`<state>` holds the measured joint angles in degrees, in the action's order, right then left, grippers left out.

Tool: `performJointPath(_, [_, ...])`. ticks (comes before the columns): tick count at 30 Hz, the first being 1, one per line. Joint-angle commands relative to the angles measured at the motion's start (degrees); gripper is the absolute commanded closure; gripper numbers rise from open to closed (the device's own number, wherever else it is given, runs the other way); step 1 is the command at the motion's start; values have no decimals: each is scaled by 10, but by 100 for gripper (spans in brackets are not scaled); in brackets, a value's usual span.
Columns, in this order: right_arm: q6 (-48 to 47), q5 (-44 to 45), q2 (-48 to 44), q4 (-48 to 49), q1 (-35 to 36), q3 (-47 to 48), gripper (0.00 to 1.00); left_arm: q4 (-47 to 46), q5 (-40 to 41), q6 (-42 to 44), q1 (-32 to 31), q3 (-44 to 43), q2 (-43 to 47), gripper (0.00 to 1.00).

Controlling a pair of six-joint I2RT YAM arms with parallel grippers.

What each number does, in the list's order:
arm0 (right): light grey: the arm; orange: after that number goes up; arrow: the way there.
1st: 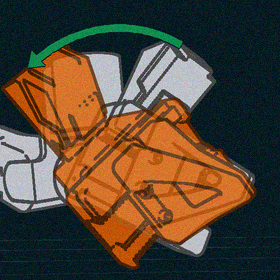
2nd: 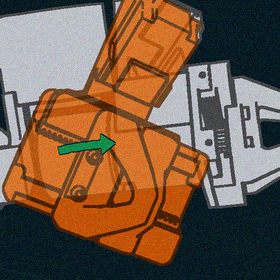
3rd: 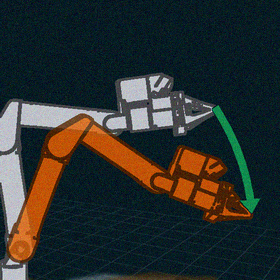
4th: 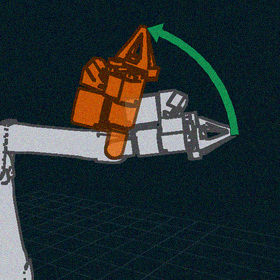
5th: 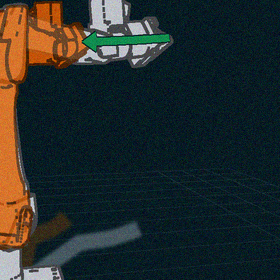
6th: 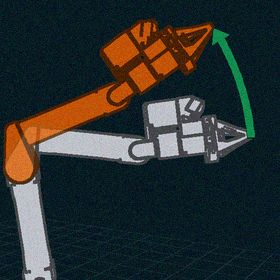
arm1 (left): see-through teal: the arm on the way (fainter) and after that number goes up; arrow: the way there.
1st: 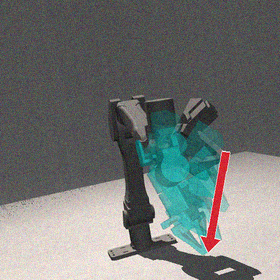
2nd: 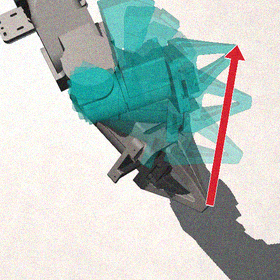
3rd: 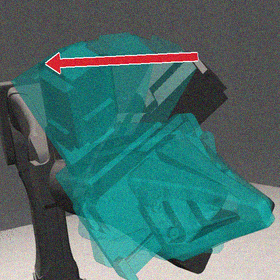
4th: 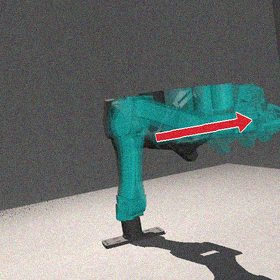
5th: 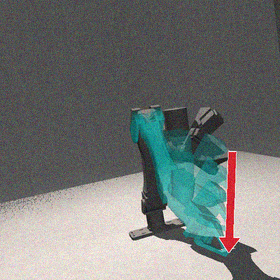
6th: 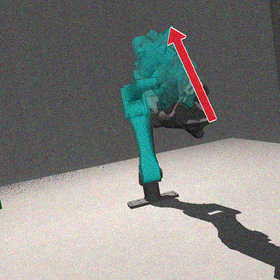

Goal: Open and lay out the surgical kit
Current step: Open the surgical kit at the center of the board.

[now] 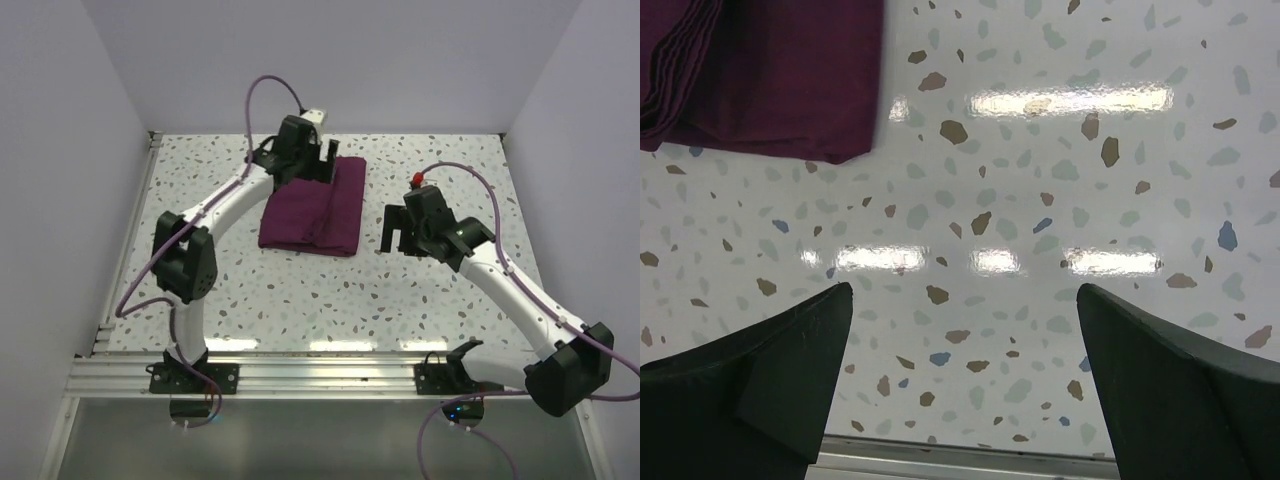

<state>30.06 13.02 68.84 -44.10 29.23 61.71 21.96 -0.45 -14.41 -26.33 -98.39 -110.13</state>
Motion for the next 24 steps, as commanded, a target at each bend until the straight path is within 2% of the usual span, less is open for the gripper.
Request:
performJointPath(1, [-11, 23, -26, -14, 1, 19, 2, 106, 134, 5, -69, -74, -59, 4])
performJointPath(4, [6, 38, -42, -13, 1, 8, 2, 136, 190, 26, -122, -96, -96, 3])
performJointPath(8, [30, 45, -68, -13, 0, -19, 2, 139, 229, 27, -146, -79, -112, 7])
performJointPath(16, [45, 73, -120, -52, 0, -41, 2, 107, 258, 28, -147, -8, -113, 10])
performJointPath(22, [43, 86, -129, -70, 1, -44, 2, 105, 258, 33, -147, -22, -150, 15])
performJointPath(24, [45, 85, -130, -71, 0, -42, 2, 104, 257, 33, -145, -30, -158, 19])
